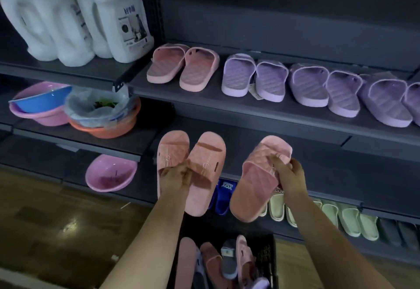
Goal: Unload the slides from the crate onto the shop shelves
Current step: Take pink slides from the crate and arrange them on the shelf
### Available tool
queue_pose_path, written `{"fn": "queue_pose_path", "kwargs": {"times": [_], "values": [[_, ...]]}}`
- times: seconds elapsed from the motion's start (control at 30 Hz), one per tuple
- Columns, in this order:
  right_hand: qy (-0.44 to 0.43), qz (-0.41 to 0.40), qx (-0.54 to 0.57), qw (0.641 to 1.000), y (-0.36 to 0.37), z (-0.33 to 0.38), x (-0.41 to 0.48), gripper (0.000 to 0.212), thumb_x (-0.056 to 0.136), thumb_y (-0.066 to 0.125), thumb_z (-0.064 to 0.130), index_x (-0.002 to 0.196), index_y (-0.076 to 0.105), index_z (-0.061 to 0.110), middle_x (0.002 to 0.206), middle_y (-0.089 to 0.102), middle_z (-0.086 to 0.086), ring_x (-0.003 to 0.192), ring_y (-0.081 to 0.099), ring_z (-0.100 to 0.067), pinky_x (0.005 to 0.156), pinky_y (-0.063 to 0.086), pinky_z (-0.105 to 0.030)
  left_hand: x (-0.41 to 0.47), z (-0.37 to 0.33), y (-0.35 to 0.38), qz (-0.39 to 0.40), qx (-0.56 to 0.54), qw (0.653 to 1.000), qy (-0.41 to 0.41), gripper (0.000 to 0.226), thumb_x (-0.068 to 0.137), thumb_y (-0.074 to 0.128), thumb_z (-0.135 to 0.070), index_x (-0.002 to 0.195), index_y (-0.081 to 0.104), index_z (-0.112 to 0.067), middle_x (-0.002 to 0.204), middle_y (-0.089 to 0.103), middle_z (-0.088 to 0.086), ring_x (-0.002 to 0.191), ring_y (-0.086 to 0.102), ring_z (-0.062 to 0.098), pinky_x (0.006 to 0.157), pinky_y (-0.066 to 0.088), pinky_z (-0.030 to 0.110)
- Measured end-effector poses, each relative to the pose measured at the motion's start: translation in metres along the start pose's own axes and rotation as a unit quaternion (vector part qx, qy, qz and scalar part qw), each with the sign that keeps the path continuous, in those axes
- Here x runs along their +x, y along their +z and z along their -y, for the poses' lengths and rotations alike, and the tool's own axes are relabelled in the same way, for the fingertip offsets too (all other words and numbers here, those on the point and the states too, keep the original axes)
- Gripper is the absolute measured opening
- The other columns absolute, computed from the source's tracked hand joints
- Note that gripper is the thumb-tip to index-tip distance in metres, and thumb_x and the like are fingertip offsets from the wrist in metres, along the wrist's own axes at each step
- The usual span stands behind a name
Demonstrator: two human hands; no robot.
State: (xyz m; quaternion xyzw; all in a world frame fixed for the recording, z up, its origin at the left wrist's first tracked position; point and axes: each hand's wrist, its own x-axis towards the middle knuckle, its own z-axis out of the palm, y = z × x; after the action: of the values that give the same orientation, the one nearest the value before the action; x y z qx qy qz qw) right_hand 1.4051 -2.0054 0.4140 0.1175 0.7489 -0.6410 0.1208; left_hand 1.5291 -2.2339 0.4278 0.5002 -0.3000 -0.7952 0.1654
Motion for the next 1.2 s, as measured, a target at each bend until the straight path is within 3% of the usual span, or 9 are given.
{"fn": "queue_pose_path", "kwargs": {"times": [0.17, 0.27, 0.4, 0.53, 0.7, 0.83, 1.0, 1.1, 1.2], "values": [[0.007, -0.041, -0.038, 0.998, 0.069, -0.016, 0.051, 0.068, 0.056, 0.074, 0.052, 0.114, 0.058, 0.020, 0.102, 0.068, -0.004, 0.089, 0.067, -0.027, 0.077, 0.056, -0.041, 0.097, -0.021, 0.013, 0.006, -0.016, 0.999, -0.037, 0.032, 0.078, 0.068, 0.007, 0.106, 0.063, -0.006, 0.104, 0.065, 0.009, 0.092, 0.065, 0.021, 0.073, 0.058, 0.028], [0.014, -0.058, -0.046, 0.997, 0.110, -0.025, 0.088, 0.064, 0.062, 0.076, 0.047, 0.119, 0.058, 0.026, 0.106, 0.069, 0.000, 0.095, 0.067, -0.026, 0.087, 0.054, -0.044, 0.162, -0.032, 0.022, 0.024, -0.017, 0.999, -0.044, 0.023, 0.078, 0.067, 0.009, 0.097, 0.064, -0.004, 0.101, 0.066, 0.010, 0.090, 0.066, 0.021, 0.077, 0.059, 0.030], [0.009, -0.090, -0.052, 0.995, 0.150, -0.037, 0.139, 0.076, 0.045, 0.077, 0.058, 0.114, 0.062, 0.030, 0.105, 0.071, 0.005, 0.097, 0.067, -0.022, 0.095, 0.052, -0.044, 0.237, -0.038, 0.034, 0.057, -0.035, 0.997, -0.041, 0.042, 0.076, 0.065, 0.015, 0.116, 0.057, 0.005, 0.105, 0.066, 0.015, 0.086, 0.068, 0.022, 0.071, 0.058, 0.028], [-0.009, -0.099, -0.085, 0.991, 0.181, -0.038, 0.174, 0.064, 0.061, 0.078, 0.051, 0.115, 0.060, 0.022, 0.105, 0.069, 0.002, 0.102, 0.066, -0.025, 0.093, 0.051, -0.039, 0.281, -0.036, 0.049, 0.088, -0.073, 0.993, -0.028, 0.044, 0.077, 0.060, 0.020, 0.116, 0.051, 0.002, 0.115, 0.061, 0.022, 0.099, 0.064, 0.031, 0.095, 0.052, 0.047], [-0.026, -0.100, -0.230, 0.968, 0.206, -0.042, 0.212, 0.063, 0.082, 0.062, 0.056, 0.130, 0.047, 0.018, 0.123, 0.062, -0.010, 0.111, 0.060, -0.032, 0.080, 0.040, -0.027, 0.312, -0.026, 0.061, 0.097, -0.099, 0.990, -0.016, 0.055, 0.078, 0.055, 0.023, 0.125, 0.051, -0.007, 0.128, 0.058, 0.019, 0.097, 0.066, 0.027, 0.095, 0.052, 0.044], [0.002, -0.099, -0.373, 0.922, 0.220, -0.041, 0.221, 0.076, 0.078, 0.042, 0.072, 0.128, 0.055, 0.015, 0.126, 0.061, -0.017, 0.119, 0.053, -0.037, 0.104, 0.040, -0.040, 0.320, -0.023, 0.070, 0.109, -0.108, 0.988, -0.009, 0.064, 0.076, 0.052, 0.028, 0.128, 0.049, -0.008, 0.130, 0.055, 0.015, 0.094, 0.065, 0.027, 0.095, 0.051, 0.047], [-0.029, -0.043, -0.378, 0.924, 0.230, -0.059, 0.209, 0.066, 0.087, 0.048, 0.063, 0.130, 0.055, 0.013, 0.128, 0.057, -0.020, 0.115, 0.055, -0.038, 0.094, 0.047, -0.039, 0.325, -0.022, 0.052, 0.135, -0.062, 0.989, -0.007, 0.067, 0.080, 0.049, 0.026, 0.139, 0.038, -0.005, 0.128, 0.052, 0.017, 0.114, 0.056, 0.032, 0.084, 0.057, 0.041], [-0.124, -0.089, -0.380, 0.912, 0.243, -0.070, 0.181, 0.048, 0.088, 0.058, 0.038, 0.128, 0.053, 0.012, 0.128, 0.051, -0.021, 0.111, 0.052, -0.039, 0.089, 0.044, -0.038, 0.316, -0.025, 0.033, 0.168, -0.022, 0.985, 0.004, 0.055, 0.085, 0.047, 0.022, 0.136, 0.037, 0.004, 0.112, 0.054, 0.016, 0.098, 0.062, 0.029, 0.081, 0.058, 0.036], [-0.247, -0.084, -0.320, 0.911, 0.264, -0.079, 0.139, 0.034, 0.083, 0.064, 0.014, 0.116, 0.060, 0.009, 0.119, 0.053, -0.017, 0.083, 0.056, -0.022, 0.071, 0.039, -0.021, 0.312, -0.032, 0.006, 0.147, 0.130, 0.977, 0.088, 0.041, 0.090, 0.053, 0.007, 0.130, 0.050, -0.005, 0.119, 0.062, 0.013, 0.089, 0.068, 0.024, 0.072, 0.060, 0.030]]}}
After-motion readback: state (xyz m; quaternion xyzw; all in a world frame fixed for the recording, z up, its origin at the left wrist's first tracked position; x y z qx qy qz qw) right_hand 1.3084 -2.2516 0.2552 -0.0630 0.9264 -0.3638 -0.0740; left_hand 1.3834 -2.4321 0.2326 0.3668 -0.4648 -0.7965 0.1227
